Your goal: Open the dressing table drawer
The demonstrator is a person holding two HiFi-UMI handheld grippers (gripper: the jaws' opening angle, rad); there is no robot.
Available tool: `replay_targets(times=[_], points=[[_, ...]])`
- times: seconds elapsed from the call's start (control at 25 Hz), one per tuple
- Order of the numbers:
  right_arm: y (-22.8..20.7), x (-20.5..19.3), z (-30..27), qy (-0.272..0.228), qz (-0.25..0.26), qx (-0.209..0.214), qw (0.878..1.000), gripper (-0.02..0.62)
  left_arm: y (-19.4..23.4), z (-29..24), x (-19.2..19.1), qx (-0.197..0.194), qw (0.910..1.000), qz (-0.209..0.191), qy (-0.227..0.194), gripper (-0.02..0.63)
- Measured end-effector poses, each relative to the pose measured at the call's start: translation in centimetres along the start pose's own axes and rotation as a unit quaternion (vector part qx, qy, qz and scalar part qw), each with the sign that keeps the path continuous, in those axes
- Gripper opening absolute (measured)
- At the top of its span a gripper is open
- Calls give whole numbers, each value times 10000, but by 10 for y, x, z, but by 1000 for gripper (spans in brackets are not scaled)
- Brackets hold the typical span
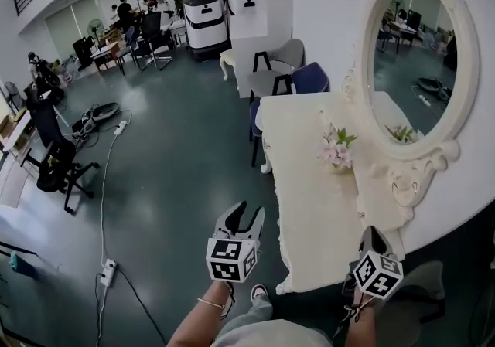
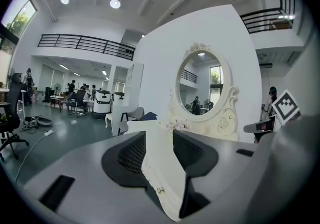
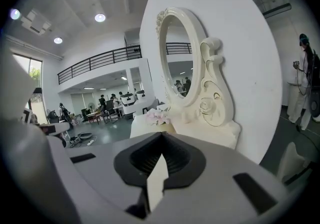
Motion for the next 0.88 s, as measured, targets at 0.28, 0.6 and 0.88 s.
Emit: replay_targets(times=[0.28, 0.6, 0.88], points=[[4, 12, -36, -14, -148, -333, 9993, 8, 11, -67, 6, -501, 9983, -151, 276, 175], [-22, 17, -53, 85, -240, -625, 9977, 8, -10, -112, -5, -843, 9947, -182, 553, 175], [-39, 25, -59, 106, -249, -665, 9974, 8, -33, -126, -9, -1020, 9922, -220, 675, 175]])
Point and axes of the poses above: the fingertips, and each gripper's own axes: z backward along the fingers, y to its left, x out of its top, the point moved 2 cm from there along z, backward along the fingers, and after that the axes turned 7 degrees about z, right-handed, at the moved point
